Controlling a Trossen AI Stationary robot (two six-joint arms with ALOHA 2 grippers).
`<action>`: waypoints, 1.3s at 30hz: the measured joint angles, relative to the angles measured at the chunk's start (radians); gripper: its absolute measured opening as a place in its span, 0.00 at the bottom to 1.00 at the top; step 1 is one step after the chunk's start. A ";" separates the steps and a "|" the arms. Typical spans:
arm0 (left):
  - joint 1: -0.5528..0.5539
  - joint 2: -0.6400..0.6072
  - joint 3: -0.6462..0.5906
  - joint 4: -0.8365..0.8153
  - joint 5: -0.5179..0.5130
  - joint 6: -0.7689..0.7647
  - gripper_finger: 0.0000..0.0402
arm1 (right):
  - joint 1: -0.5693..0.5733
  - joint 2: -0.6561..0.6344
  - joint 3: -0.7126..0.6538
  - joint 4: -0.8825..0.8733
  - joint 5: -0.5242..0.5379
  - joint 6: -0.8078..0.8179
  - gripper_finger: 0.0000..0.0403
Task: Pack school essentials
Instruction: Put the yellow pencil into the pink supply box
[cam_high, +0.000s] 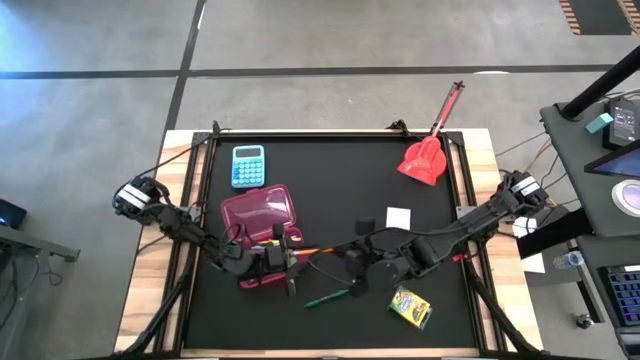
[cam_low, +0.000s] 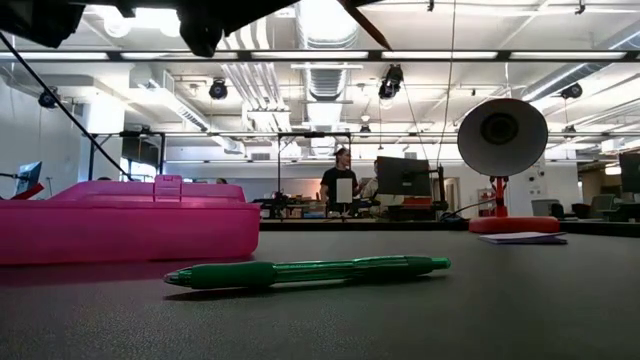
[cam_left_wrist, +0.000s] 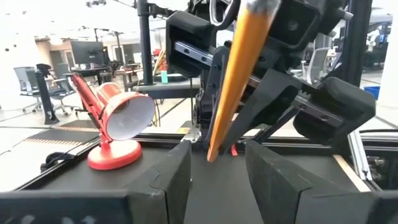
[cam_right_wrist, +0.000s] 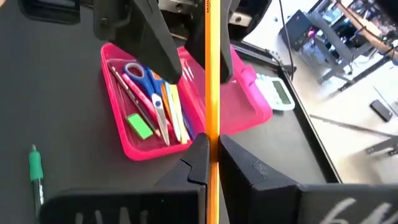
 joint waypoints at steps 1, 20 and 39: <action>0.000 0.000 0.001 0.005 0.003 0.000 0.34 | 0.000 0.000 0.000 0.008 0.000 -0.008 0.03; 0.011 0.000 0.027 0.045 0.100 0.008 0.18 | 0.002 0.008 0.002 0.030 -0.011 -0.007 0.03; 0.017 0.000 0.027 -0.023 0.128 0.006 0.03 | 0.002 -0.030 0.035 -0.122 -0.048 0.207 0.28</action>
